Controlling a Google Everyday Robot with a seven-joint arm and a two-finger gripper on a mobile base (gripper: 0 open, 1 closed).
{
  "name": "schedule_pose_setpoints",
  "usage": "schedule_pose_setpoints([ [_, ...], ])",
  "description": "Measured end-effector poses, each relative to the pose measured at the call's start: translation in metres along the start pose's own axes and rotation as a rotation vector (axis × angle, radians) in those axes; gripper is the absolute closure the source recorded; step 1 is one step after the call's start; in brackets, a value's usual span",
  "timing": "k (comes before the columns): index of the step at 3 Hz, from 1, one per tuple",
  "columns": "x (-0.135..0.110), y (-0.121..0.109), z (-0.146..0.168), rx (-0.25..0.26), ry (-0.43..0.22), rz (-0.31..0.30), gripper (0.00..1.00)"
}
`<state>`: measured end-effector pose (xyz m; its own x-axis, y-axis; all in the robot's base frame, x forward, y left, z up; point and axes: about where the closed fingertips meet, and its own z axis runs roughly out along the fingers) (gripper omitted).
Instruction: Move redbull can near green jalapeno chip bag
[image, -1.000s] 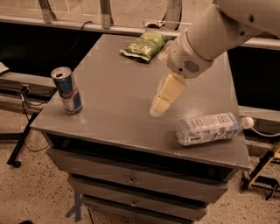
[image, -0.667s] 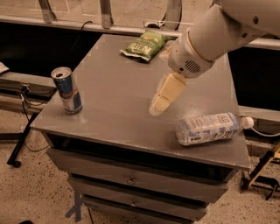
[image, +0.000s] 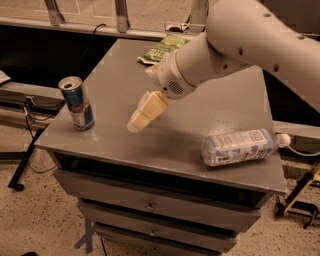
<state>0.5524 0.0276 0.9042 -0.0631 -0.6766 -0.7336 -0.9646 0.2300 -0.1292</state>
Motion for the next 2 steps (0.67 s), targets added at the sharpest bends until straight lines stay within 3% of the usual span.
schedule_pose_setpoints([
  [1,-0.035,-0.001,0.054,-0.042,-0.172,0.042,0.0],
  [2,-0.06,0.006,0.086,-0.082,-0.282,0.065,0.0],
])
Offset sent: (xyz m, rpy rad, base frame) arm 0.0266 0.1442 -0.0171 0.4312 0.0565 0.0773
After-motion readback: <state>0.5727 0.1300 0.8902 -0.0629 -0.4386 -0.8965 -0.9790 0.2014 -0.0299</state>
